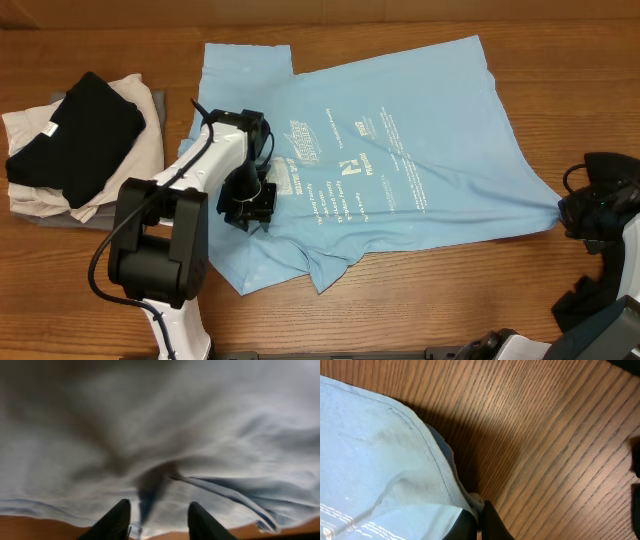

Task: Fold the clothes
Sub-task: 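Lower the left gripper and grasp the T-shirt's left edge near center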

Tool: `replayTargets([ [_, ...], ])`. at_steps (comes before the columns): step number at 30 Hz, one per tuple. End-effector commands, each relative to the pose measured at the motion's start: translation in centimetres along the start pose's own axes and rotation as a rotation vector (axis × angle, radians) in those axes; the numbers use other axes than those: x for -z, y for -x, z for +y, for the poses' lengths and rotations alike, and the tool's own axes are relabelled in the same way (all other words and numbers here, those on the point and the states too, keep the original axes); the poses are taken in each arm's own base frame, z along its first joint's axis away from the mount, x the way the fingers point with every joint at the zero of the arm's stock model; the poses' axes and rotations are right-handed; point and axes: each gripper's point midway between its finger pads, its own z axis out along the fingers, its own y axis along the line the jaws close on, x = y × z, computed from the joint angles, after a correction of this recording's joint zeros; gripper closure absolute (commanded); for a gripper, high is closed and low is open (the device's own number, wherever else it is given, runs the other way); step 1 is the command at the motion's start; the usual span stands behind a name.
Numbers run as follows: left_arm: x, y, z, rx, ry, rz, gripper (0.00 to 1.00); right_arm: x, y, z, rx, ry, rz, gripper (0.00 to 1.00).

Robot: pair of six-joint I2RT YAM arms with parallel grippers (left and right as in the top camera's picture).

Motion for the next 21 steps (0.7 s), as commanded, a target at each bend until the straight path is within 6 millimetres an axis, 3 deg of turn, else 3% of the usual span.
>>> replayTargets([
  [1,-0.9,0.0,1.6,0.039,0.052,-0.005,0.53,0.7,0.8,0.6,0.012,0.017,-0.031,0.96],
  [4,-1.6,-0.1,0.7,0.024,-0.008,0.003,0.56,0.7,0.8,0.6,0.012,0.017,-0.031,0.96],
  [7,-1.8,-0.7,-1.5,-0.051,-0.143,0.029,0.62,0.7,0.9,0.6,0.012,0.017,-0.032,0.96],
  [13,-1.5,-1.5,-2.8,-0.067,-0.217,0.058,0.94,0.7,0.9,0.6,0.012,0.017,-0.032,0.96],
  [21,0.2,-3.0,-1.1,-0.051,-0.242,0.085,0.96,0.8,1.1,0.7,0.014,0.023,-0.043,0.96],
])
